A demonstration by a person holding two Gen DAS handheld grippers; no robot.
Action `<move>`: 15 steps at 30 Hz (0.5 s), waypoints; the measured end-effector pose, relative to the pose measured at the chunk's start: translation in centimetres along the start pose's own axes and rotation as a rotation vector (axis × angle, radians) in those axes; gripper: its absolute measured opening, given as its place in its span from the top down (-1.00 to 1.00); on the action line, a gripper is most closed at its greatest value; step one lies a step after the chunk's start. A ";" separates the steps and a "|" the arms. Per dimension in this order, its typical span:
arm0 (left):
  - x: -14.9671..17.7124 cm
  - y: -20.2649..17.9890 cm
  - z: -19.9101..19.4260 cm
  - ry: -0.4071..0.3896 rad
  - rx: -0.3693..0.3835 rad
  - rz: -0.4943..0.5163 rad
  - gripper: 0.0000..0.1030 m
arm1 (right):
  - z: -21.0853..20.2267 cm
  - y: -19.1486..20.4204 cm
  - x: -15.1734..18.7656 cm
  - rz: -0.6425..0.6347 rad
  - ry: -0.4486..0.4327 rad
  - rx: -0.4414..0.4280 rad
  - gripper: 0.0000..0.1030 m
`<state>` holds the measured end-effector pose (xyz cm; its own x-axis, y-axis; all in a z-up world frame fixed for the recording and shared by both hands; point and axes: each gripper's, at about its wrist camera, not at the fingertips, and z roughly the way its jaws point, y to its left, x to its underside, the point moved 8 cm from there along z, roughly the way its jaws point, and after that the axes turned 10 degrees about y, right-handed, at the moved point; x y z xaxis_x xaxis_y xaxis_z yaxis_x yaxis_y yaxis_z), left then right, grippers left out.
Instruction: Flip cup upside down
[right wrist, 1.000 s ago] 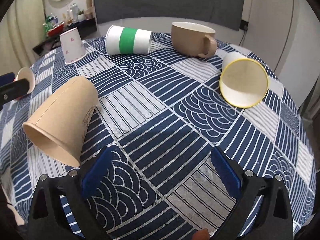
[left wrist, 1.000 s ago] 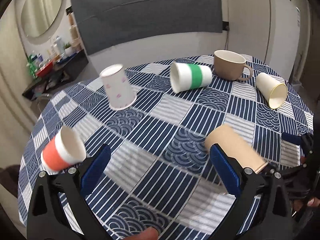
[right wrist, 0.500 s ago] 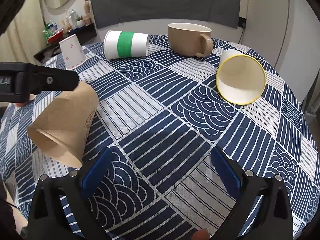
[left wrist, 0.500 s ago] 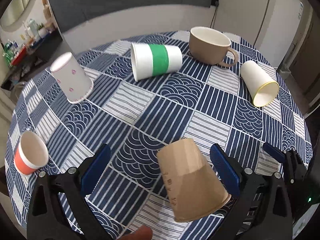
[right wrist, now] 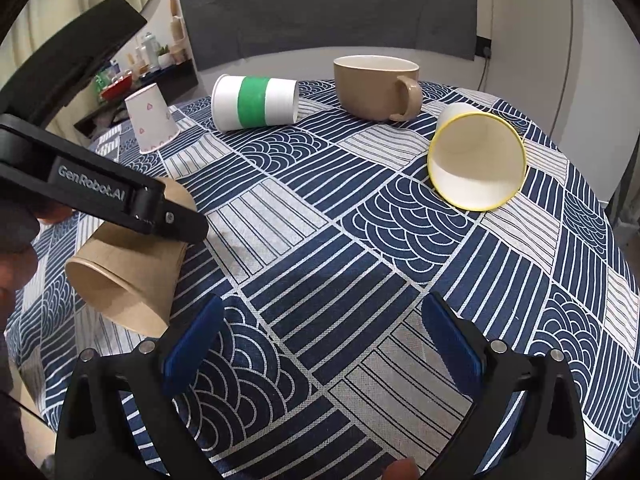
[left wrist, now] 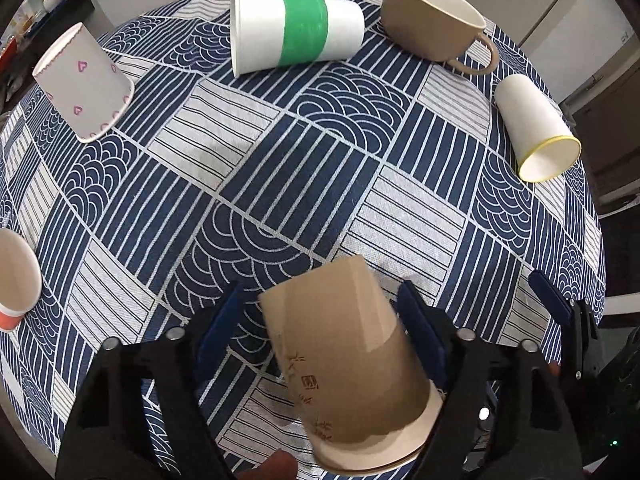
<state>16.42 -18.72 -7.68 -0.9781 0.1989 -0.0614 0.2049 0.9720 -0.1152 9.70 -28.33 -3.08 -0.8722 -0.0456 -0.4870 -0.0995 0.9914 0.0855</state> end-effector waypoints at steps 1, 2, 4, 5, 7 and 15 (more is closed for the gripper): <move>0.1 0.0 0.1 0.002 0.003 -0.001 -0.34 | 0.0 0.0 0.0 0.000 -0.001 0.000 -0.85; 0.1 0.1 0.0 -0.002 0.006 -0.004 -0.33 | 0.0 0.0 0.0 0.000 -0.001 -0.002 -0.85; 0.1 0.4 -0.1 -0.011 0.009 -0.014 -0.27 | 0.0 0.0 0.0 0.001 -0.001 0.000 -0.85; 0.0 0.7 -0.3 -0.019 0.007 -0.017 -0.25 | 0.0 0.0 0.0 0.001 -0.002 -0.001 -0.85; 0.2 1.3 -0.9 -0.038 -0.004 -0.021 -0.23 | 0.0 0.0 0.0 0.001 -0.002 0.001 -0.85; 0.3 3.6 -3.0 -0.105 -0.039 -0.039 -0.20 | 0.0 0.0 0.0 0.001 0.001 0.002 -0.85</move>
<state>16.72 -14.79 -5.15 -0.9757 0.1490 -0.1609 0.1635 0.9832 -0.0813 9.67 -28.29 -3.12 -0.8730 -0.0452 -0.4857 -0.0981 0.9916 0.0841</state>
